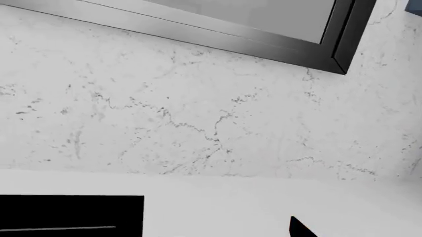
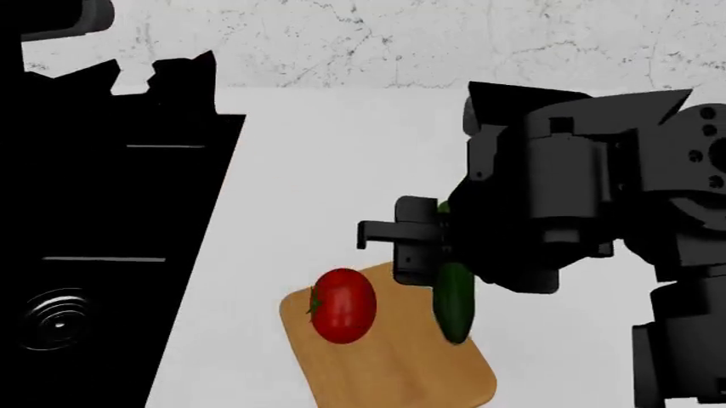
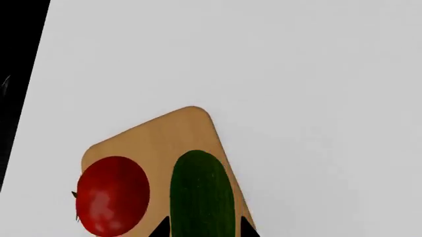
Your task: Pick the vegetables from the sink and place them on the cutting board.
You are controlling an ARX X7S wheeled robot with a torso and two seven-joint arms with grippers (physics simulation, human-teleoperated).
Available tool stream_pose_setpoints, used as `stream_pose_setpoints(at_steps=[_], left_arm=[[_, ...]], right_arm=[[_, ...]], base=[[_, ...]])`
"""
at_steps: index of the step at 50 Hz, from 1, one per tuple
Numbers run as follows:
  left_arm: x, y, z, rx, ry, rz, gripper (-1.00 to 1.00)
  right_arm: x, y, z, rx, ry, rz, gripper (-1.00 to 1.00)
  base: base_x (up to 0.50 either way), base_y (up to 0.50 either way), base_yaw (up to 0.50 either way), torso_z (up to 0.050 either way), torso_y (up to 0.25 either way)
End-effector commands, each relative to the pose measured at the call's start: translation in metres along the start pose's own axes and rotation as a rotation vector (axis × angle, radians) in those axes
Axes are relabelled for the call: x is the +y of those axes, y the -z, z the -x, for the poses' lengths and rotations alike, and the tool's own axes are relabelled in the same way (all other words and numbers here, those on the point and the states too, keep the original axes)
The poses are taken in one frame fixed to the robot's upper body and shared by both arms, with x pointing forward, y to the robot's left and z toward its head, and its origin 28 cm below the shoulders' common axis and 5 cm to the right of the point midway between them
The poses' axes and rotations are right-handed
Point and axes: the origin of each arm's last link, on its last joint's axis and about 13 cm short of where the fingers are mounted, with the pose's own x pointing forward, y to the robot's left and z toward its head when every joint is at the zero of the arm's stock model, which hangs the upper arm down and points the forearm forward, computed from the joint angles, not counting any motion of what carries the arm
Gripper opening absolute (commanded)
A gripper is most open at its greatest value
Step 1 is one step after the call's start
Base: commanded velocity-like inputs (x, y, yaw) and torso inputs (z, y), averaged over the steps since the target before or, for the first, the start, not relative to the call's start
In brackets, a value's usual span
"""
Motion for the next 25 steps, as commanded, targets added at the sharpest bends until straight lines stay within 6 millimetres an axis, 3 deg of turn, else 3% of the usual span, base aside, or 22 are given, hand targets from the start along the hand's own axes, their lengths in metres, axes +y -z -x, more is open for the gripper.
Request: stream_pose_setpoints(at_steps=[1, 25], left_arm=[[-0.003, -0.002, 0.004, -0.016, 0.066, 0.082, 1.00], [-0.002, 0.004, 0.005, -0.007, 0.043, 0.058, 1.00]], right_arm=[[0.011, 0.005, -0.012, 0.050, -0.063, 0.019, -1.00], [0.000, 0.002, -0.031, 0.062, -0.051, -0.032, -1.00]], base=[[0.00, 0.00, 0.00, 0.000, 0.000], [0.00, 0.00, 0.00, 0.000, 0.000]])
